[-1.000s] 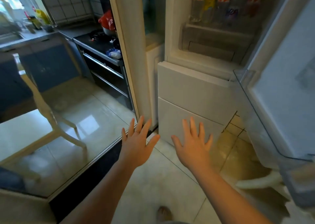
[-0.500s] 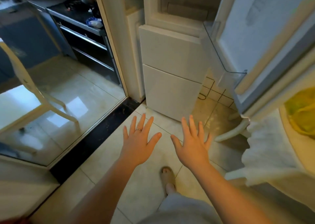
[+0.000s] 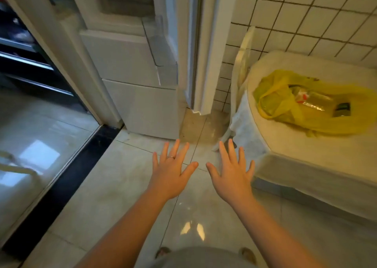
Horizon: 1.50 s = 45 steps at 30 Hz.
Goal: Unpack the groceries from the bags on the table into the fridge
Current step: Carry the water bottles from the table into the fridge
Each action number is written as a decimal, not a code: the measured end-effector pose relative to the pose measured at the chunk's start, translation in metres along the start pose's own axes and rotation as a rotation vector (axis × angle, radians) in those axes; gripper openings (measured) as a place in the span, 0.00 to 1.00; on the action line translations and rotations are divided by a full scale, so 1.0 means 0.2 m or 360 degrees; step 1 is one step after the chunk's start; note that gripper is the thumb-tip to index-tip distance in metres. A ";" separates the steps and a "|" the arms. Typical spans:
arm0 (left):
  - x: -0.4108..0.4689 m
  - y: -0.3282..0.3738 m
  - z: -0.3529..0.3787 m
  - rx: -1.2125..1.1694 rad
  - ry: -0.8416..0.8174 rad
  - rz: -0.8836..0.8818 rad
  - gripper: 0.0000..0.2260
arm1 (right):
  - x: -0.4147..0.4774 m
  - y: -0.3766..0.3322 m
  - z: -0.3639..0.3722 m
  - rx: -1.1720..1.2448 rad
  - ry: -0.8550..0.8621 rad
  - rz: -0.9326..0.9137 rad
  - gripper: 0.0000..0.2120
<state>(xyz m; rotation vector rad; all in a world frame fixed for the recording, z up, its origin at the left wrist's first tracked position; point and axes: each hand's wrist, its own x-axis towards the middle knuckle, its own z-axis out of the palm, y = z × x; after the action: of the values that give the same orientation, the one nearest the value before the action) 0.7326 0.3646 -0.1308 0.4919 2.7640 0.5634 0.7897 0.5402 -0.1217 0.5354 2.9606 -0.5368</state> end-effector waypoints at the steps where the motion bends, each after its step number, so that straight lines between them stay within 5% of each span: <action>1: 0.02 0.09 0.04 -0.0003 -0.0002 0.0022 0.34 | 0.00 0.09 -0.04 0.0004 0.0012 0.0017 0.34; 20: 0.39 1.80 0.76 -0.0068 -0.0141 0.0307 0.31 | 0.05 1.86 -0.69 0.0084 0.0076 0.0305 0.35; 30: 0.74 2.05 0.84 -0.0073 -0.0181 0.0353 0.36 | 0.28 2.14 -0.78 0.0203 0.0070 0.0408 0.33; 40: 1.42 2.13 0.80 0.0113 -0.0188 0.0457 0.24 | 0.91 2.25 -0.92 0.0299 0.0171 0.0284 0.33; 45: 1.76 2.10 0.70 0.0276 -0.0248 0.0515 0.20 | 1.31 2.24 -0.94 0.0438 0.0008 0.0207 0.33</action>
<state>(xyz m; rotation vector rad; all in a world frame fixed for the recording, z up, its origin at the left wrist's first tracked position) 0.5746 0.9078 -0.1483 0.9909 2.6108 0.3356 0.6992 1.0842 -0.1292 0.7474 2.8455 -0.9354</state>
